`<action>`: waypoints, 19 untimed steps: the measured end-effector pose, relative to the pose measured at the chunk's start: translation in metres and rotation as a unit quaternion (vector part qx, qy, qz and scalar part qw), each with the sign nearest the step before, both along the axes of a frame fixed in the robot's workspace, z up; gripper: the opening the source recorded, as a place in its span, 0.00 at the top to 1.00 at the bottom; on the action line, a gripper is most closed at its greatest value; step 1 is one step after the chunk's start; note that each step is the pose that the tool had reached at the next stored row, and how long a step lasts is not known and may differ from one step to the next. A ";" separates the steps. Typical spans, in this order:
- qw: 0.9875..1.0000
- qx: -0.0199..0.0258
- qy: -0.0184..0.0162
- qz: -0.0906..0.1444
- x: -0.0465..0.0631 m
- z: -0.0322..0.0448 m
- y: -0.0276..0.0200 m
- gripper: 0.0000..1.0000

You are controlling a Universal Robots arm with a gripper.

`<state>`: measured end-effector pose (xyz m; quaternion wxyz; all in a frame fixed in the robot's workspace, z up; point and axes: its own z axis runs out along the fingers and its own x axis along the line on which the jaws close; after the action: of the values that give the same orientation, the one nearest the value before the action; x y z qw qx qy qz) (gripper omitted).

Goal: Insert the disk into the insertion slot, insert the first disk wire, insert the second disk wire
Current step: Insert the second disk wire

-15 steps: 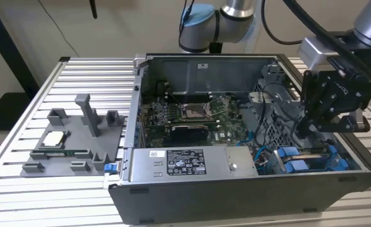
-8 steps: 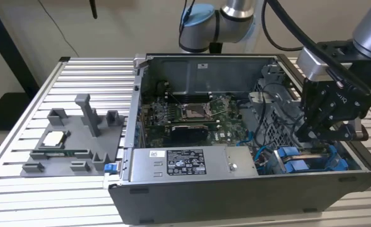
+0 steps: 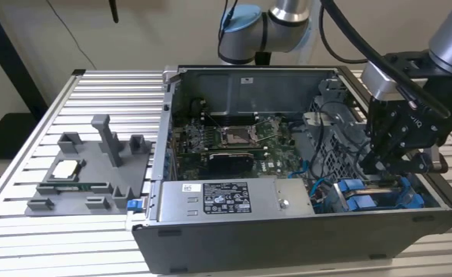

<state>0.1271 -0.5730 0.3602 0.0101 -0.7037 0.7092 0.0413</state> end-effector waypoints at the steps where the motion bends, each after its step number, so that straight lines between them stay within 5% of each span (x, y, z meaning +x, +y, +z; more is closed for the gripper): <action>1: 1.000 0.000 0.000 -0.001 0.001 -0.0004 0.0000 0.84; 6: 1.000 0.000 0.000 -0.006 0.009 -0.0031 0.0000 0.84; 19: 1.000 -0.012 0.000 -0.025 0.017 -0.0116 0.0000 0.84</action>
<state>0.1437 -0.5730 0.3487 0.0027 -0.6856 0.7273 0.0323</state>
